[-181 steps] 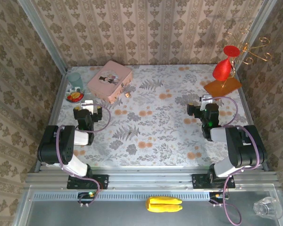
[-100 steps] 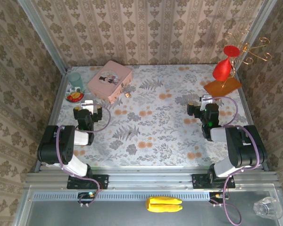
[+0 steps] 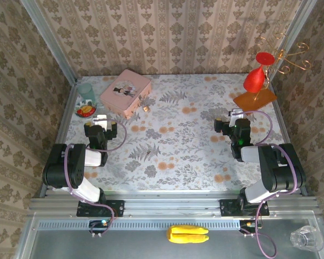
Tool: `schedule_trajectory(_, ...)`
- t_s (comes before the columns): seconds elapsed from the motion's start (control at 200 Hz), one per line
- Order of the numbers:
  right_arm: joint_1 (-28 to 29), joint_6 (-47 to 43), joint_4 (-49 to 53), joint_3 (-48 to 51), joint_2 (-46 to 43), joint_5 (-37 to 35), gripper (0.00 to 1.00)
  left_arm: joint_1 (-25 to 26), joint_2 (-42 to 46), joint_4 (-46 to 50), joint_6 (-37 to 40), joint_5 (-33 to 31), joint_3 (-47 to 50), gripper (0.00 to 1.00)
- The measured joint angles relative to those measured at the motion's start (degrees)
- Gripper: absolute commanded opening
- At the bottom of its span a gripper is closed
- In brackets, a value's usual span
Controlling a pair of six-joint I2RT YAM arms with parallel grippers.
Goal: Unlock the padlock with the key
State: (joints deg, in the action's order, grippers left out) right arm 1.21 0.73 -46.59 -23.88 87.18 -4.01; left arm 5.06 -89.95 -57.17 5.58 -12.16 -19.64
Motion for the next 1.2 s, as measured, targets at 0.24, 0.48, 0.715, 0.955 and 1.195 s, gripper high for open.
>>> schedule_trajectory(0.24,1.29,-0.61,-2.82,1.92,-0.04,-0.04,1.0,0.92,0.72,-4.2,0.74,1.49,3.34,1.0)
schedule_trajectory(0.48,2.62,-2.32,-2.36,5.44,-4.17,1.33,1.0,3.23,15.52,8.31,1.05,1.46,1.77,1.0)
schedule_trajectory(0.715,3.98,-1.27,16.68,-2.62,-22.45,3.06,1.0,3.54,26.99,25.35,-7.3,1.49,-5.62,1.0)
schedule_trajectory(0.955,4.22,11.74,36.0,-9.35,-35.01,1.51,1.0,2.71,39.5,48.41,-25.64,-2.54,-12.0,1.0)
schedule_trajectory(1.195,2.4,28.26,53.68,-18.34,-36.3,-1.18,1.0,-9.75,48.06,67.82,-41.81,7.78,-17.33,1.0)
